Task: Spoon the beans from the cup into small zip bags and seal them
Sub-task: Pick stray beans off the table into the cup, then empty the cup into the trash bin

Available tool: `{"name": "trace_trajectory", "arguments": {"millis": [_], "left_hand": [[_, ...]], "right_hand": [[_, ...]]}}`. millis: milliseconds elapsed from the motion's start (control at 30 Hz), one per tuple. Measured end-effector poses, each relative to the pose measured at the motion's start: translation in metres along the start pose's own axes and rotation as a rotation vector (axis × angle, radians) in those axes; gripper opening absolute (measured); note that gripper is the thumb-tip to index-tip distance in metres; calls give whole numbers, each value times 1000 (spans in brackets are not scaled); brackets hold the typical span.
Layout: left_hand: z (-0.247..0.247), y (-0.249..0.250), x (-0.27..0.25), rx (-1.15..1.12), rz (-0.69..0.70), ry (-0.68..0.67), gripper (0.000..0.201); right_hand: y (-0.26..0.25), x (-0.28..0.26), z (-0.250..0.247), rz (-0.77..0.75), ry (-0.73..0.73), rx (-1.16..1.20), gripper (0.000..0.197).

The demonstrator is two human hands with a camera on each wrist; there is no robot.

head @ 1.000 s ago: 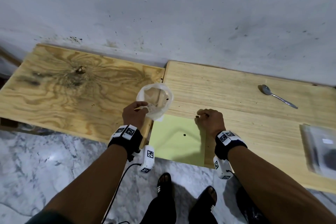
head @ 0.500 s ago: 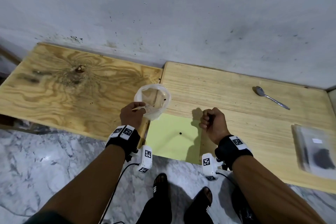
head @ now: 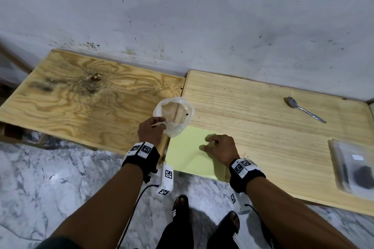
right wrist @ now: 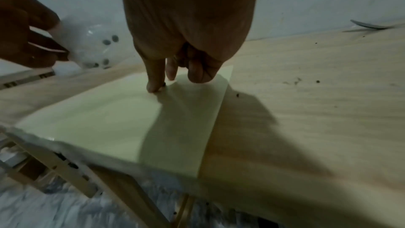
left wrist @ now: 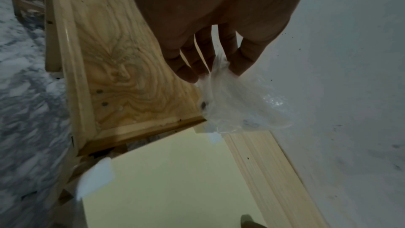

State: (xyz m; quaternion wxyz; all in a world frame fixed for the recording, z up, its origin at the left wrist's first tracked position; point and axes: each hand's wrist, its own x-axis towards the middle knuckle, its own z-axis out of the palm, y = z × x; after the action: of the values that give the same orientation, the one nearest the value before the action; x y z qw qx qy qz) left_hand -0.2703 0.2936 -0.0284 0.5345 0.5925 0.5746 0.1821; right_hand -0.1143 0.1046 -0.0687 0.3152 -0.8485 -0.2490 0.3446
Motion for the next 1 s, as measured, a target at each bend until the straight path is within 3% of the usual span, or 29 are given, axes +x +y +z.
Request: {"name": "trace_trajectory", "arguments": {"millis": [367, 467, 533, 633, 700, 767, 1000], "left_hand": [[-31, -10, 9, -96, -77, 44, 20], [-33, -11, 10, -128, -115, 52, 19], [-34, -10, 11, -127, -122, 55, 19], [-31, -8, 12, -115, -110, 46, 19], [-27, -3, 12, -119, -98, 34, 20], [-20, 4, 9, -118, -79, 3, 20], [27, 17, -20, -47, 53, -149, 26]], "right_hand": [[11, -11, 25, -165, 137, -89, 13], [7, -10, 21, -138, 183, -104, 32], [0, -10, 10, 44, 200, 123, 34], [-7, -13, -11, 319, 139, 796, 29], [-9, -14, -28, 372, 44, 1090, 26], [-8, -14, -45, 365, 7, 1187, 27], [10, -45, -91, 349, 139, 834, 40]]}}
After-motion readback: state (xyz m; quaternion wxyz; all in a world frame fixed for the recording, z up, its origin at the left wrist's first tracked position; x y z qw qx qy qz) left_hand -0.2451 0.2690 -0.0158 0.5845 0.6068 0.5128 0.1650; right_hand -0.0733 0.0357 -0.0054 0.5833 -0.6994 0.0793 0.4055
